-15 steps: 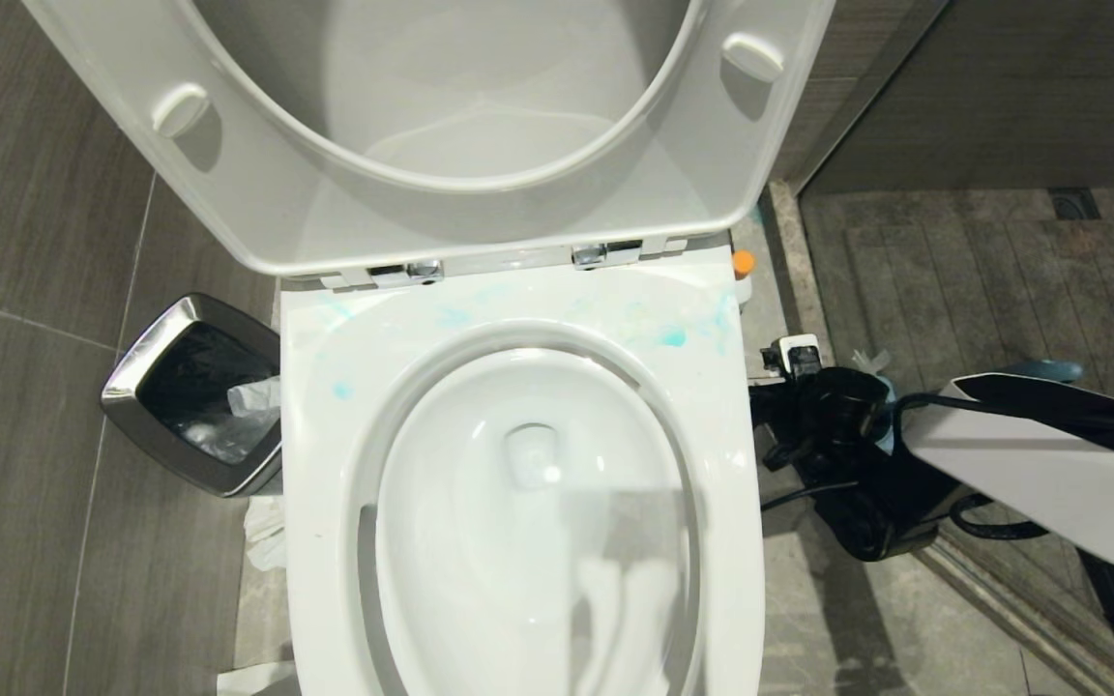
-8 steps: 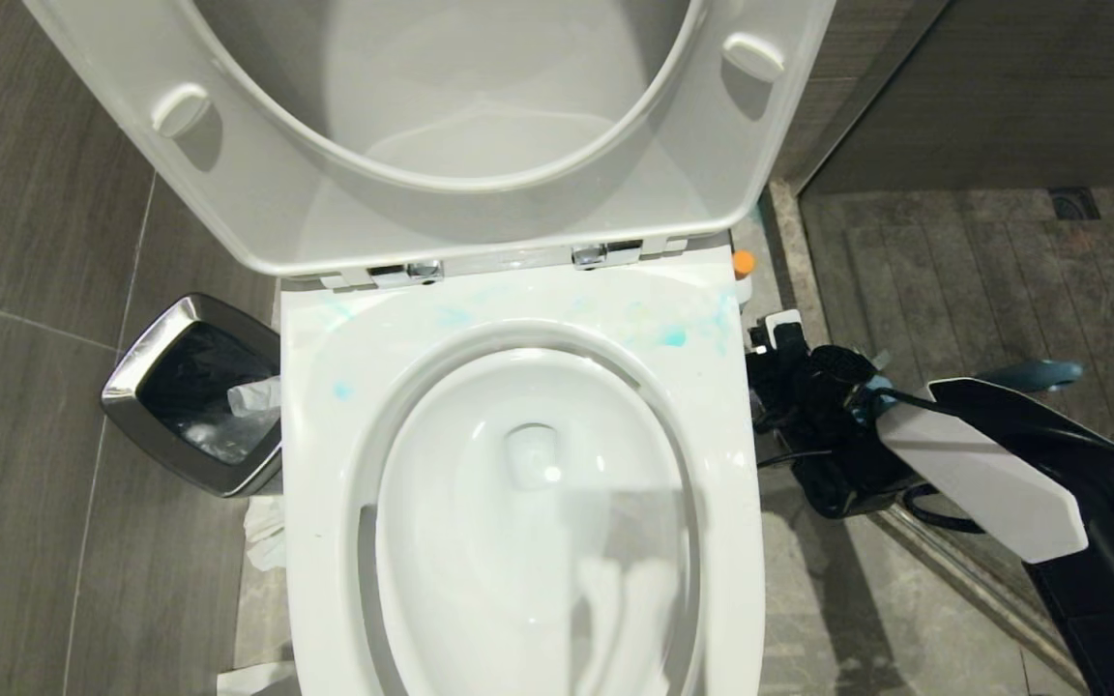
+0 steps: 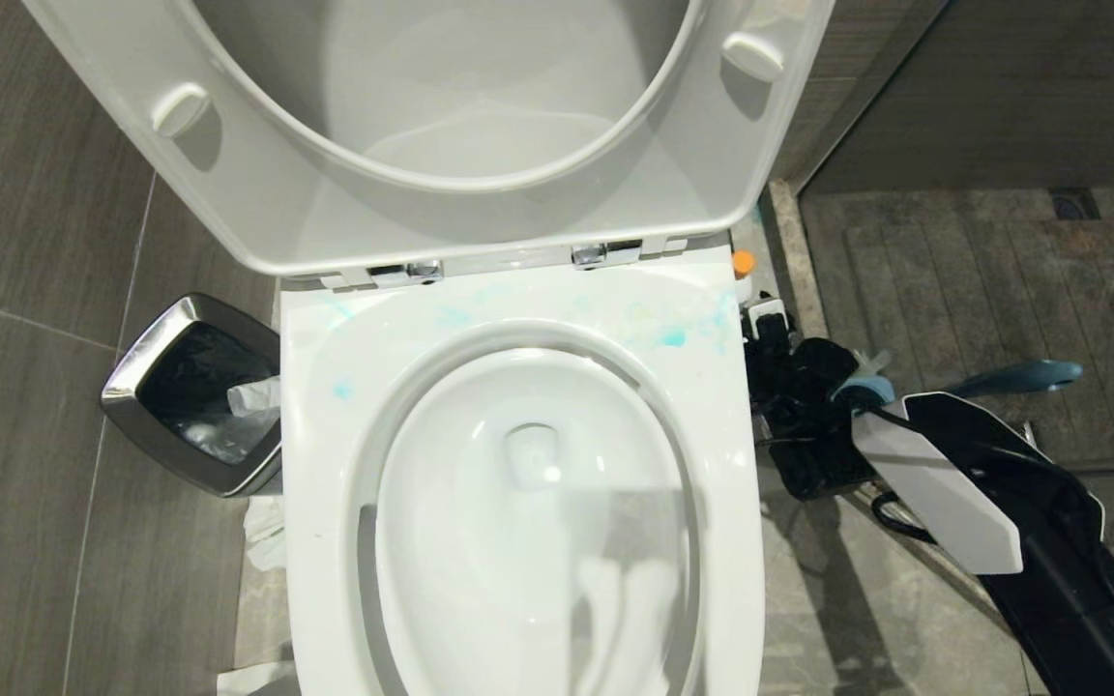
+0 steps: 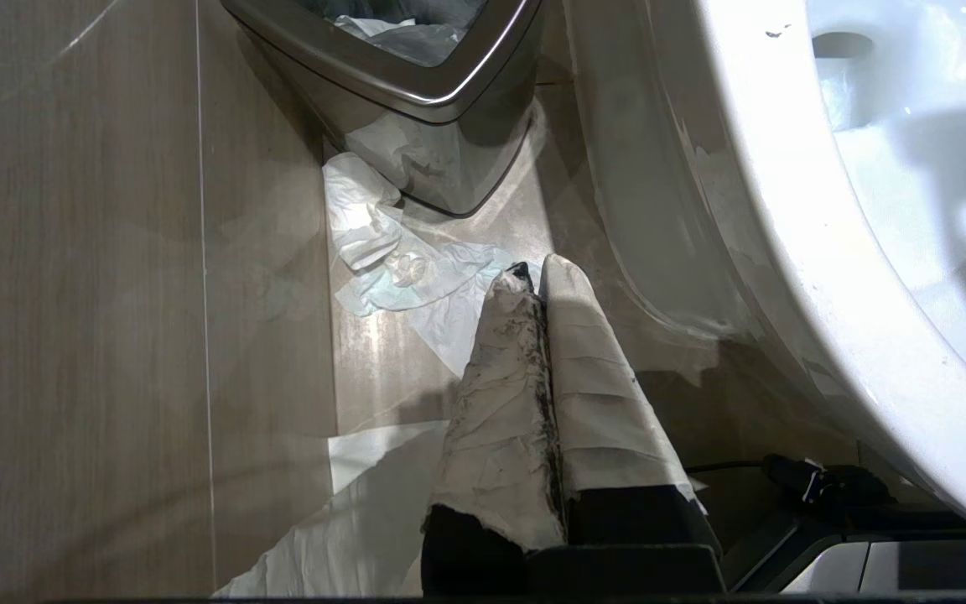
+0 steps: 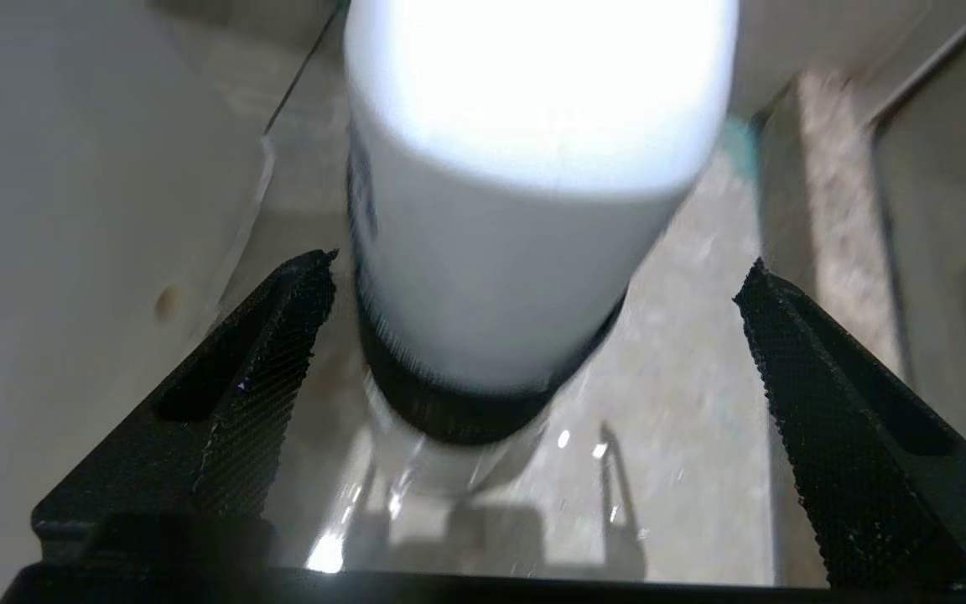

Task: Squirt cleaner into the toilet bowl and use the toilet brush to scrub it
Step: Pour in the cleaning agent

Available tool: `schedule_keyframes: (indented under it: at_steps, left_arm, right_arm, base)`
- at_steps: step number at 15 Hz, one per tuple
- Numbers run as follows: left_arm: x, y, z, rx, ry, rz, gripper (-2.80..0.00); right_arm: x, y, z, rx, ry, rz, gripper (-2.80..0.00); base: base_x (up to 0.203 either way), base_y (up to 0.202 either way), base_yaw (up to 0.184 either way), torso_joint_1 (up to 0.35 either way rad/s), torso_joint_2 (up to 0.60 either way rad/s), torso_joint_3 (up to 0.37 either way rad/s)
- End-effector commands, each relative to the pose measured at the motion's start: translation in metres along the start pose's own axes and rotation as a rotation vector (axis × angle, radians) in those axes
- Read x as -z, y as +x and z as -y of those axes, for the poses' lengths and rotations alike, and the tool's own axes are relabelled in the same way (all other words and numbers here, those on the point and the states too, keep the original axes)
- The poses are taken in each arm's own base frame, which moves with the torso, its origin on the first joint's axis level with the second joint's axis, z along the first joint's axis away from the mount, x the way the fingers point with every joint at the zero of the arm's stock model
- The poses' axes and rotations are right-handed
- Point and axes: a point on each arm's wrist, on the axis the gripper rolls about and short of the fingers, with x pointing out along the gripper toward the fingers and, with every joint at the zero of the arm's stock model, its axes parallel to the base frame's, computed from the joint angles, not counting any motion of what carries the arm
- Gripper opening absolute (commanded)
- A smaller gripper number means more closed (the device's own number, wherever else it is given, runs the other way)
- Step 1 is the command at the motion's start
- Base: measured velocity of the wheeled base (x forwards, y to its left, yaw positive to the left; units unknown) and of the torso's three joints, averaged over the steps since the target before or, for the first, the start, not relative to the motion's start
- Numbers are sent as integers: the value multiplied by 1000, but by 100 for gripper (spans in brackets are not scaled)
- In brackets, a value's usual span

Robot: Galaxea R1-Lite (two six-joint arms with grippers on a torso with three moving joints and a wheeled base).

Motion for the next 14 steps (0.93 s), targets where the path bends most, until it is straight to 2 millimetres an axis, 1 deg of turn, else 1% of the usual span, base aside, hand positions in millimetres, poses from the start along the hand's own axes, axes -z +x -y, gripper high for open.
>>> schedule_keyframes:
  at_steps: [1, 3, 5, 10, 11, 12, 14]
  left_arm:
    - [0, 0, 0, -1, -1, -1, -280]
    - [0, 0, 0, -1, -1, -1, -280]
    - [0, 0, 0, -1, -1, -1, -280]
    - [0, 0, 0, 0, -1, -1, -280]
    - [0, 0, 0, -1, -1, -1, -280]
    - [0, 0, 0, -1, -1, -1, -280]
    - [0, 0, 0, -1, -1, -1, -280]
  right_arm:
    - [13, 4, -5, 9, -10, 36, 0]
    - [14, 6, -5, 15, -34, 55, 0]
    - [19, 4, -7, -17, -47, 55, 0]
    - [19, 4, -6, -24, -50, 69, 0]
    - [18, 4, -6, -23, -51, 73, -241]
    - [18, 4, -6, -21, -55, 72, -280]
    - [15, 5, -5, -20, -54, 78, -280]
  base:
    - [0, 0, 0, 0, 0, 0]
    - [0, 0, 0, 0, 0, 0]
    - [0, 0, 0, 0, 0, 0]
    - [0, 0, 0, 0, 0, 0]
    - [0, 0, 0, 0, 0, 0]
    - [0, 0, 0, 0, 0, 0]
    - [0, 0, 0, 0, 0, 0]
